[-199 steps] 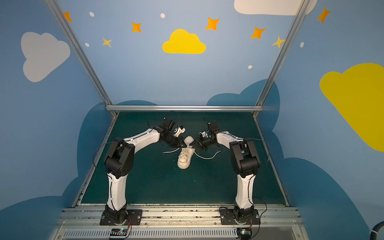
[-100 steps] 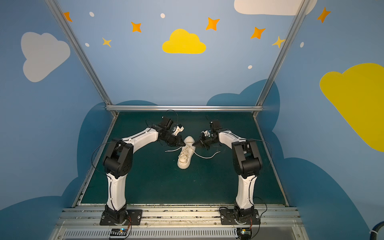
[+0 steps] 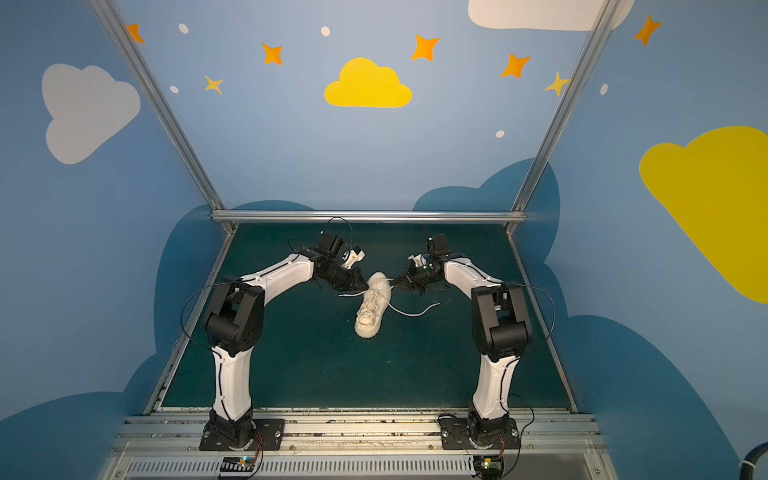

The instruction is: Tie the shoes

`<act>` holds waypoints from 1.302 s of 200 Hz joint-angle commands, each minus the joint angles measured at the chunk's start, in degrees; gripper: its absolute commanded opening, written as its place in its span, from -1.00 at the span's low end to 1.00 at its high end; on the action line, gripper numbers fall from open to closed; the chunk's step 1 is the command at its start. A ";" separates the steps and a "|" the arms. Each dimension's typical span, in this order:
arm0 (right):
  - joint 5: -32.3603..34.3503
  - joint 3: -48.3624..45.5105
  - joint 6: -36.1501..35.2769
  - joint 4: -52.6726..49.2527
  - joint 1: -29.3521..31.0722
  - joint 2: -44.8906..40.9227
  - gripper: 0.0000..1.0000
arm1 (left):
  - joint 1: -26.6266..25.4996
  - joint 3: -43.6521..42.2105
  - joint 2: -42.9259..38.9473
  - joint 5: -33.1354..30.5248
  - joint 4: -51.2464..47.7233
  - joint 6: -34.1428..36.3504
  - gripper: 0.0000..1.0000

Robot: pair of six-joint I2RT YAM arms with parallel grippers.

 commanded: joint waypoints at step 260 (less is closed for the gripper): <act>21.06 5.53 0.78 -31.50 -1.99 -2.43 -0.26 | 0.21 -1.59 -2.51 4.71 -1.05 3.53 -0.31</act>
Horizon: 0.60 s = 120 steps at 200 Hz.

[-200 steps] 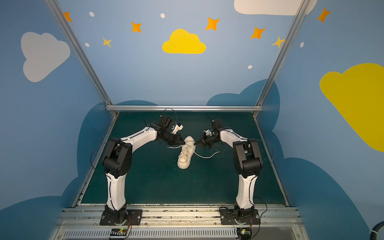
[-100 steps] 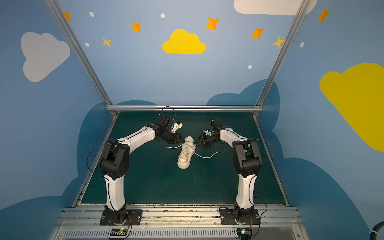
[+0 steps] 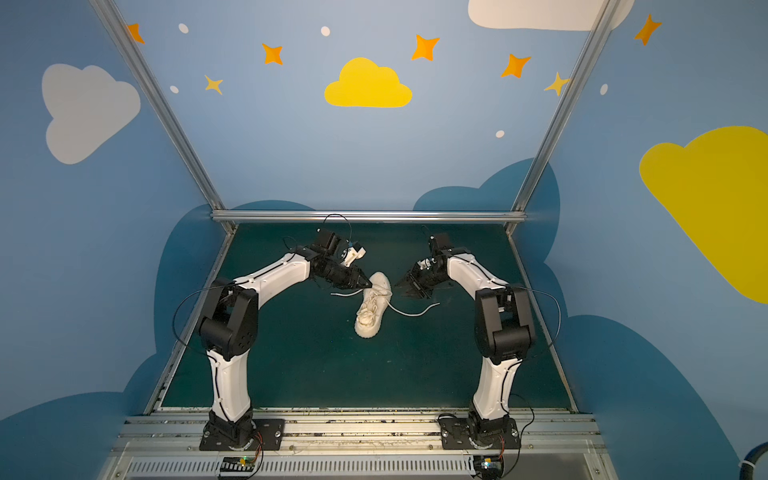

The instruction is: Tie the shoes

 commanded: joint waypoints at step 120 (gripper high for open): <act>21.14 23.74 -20.86 -24.09 -2.34 15.64 0.07 | 0.21 -0.90 -1.12 1.69 -1.06 2.26 -0.24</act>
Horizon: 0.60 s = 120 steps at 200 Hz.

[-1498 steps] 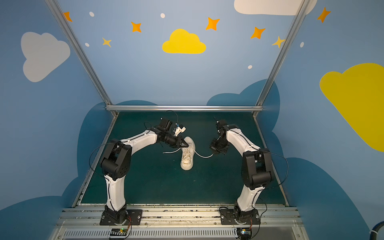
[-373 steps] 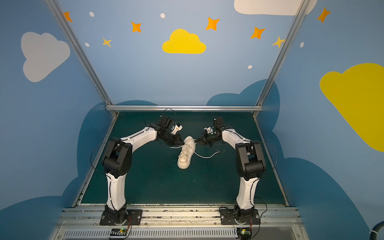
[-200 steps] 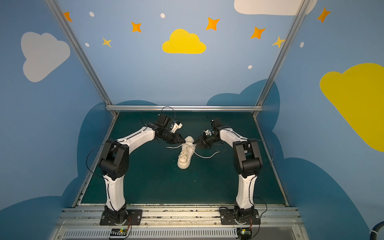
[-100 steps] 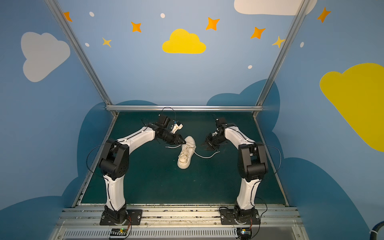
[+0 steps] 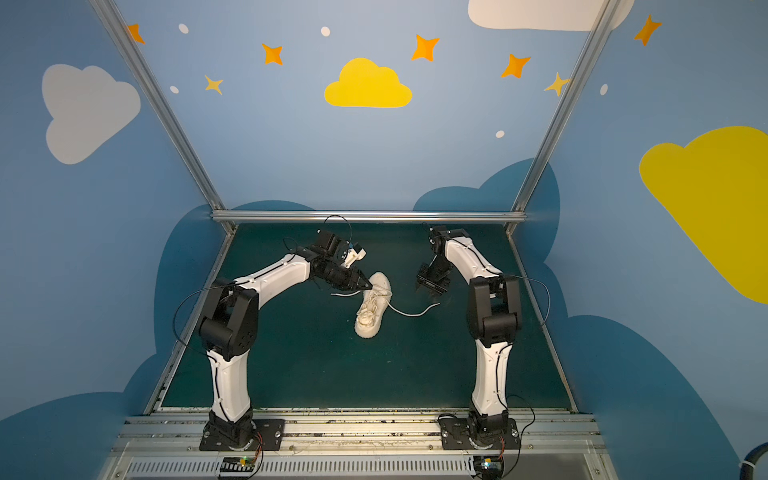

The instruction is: Tie the shoes

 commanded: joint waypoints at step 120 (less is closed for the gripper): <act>-12.81 -5.95 -9.41 3.80 -7.54 6.81 0.47 | 0.76 -0.88 -1.18 1.67 -1.54 0.77 -0.22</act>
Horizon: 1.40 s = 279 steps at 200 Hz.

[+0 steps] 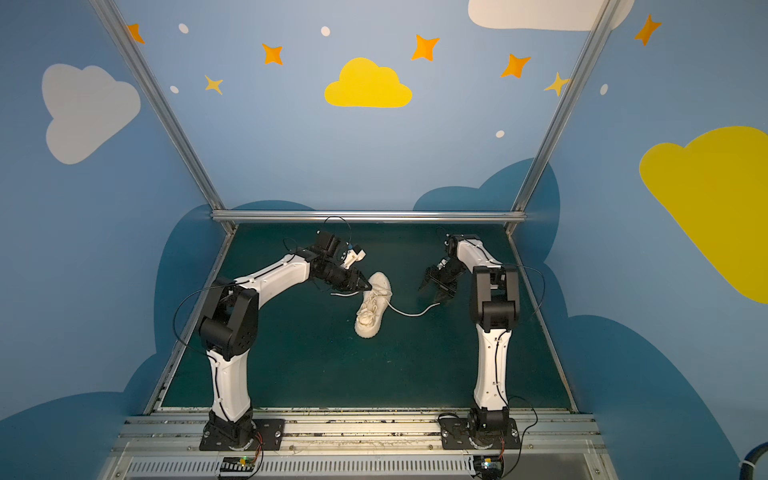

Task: Tie the shoes
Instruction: 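Draw the right gripper back and reach down toward the loose lace end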

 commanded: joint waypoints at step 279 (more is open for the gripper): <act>22.89 -21.15 -9.12 -4.31 13.10 -21.86 0.15 | 1.01 2.29 -2.14 -1.17 -5.09 3.59 -0.24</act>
